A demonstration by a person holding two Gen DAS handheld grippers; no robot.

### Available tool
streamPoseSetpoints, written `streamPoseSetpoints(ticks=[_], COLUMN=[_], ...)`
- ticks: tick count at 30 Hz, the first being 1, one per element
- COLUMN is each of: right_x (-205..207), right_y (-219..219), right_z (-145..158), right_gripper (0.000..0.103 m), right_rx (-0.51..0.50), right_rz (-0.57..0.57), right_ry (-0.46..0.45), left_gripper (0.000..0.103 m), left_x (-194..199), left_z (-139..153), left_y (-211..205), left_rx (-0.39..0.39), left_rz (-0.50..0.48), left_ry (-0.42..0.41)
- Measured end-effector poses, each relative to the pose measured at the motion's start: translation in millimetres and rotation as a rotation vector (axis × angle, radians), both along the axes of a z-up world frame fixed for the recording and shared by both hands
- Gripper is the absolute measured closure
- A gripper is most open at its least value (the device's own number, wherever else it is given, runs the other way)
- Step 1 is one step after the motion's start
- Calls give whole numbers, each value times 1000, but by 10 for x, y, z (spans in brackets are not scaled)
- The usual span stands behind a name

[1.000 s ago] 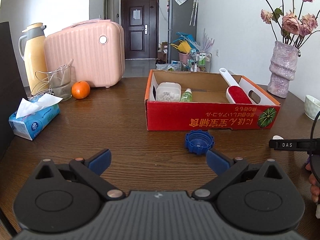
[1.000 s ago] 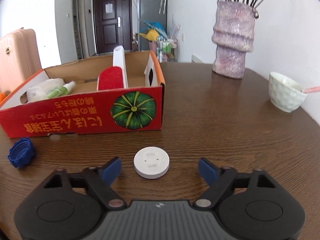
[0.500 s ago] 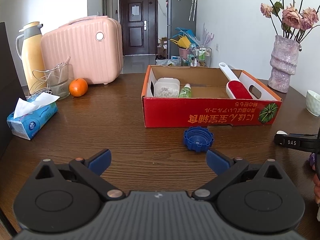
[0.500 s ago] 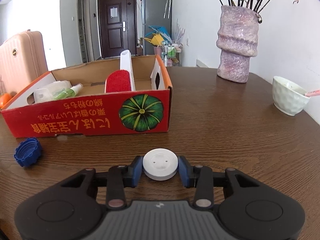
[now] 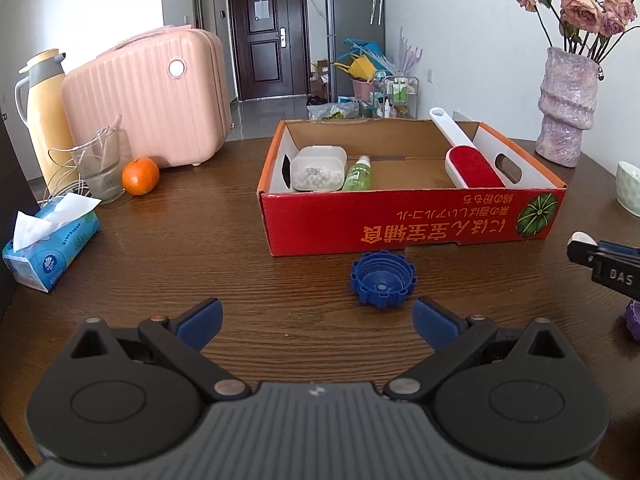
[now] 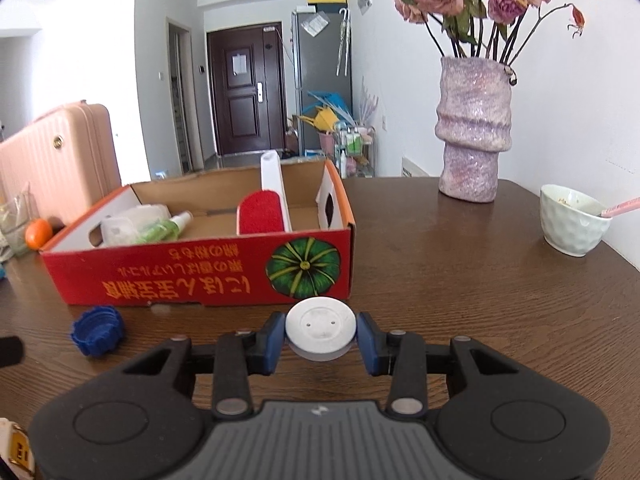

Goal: Organize rigid objects
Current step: 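Grasp the blue cap with the left tool while the right tool grasps the white round cap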

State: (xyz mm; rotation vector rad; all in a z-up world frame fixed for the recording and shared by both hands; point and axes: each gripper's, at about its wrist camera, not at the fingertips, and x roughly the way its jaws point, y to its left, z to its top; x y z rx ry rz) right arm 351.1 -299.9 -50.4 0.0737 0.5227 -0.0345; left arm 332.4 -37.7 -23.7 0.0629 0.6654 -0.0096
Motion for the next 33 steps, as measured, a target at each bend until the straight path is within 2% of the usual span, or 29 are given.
streamPoseSetpoints(ticks=[9,25,33], right_x=[-107,-100,-45], right_y=[-2,-33,-30], right_z=[81,65,9], right_gripper=[65,65,65], right_rx=[20,34,29], right_rz=[9,0,-11], right_ry=[-44,-38,-20], left_gripper=[0,0,1], left_x=[268,775,896], left_z=[-26,-243,-357], left_y=[-182,-475,-470], left_rx=[26,43,19], left_rz=[-2,31,36], left_ry=[46,153,192])
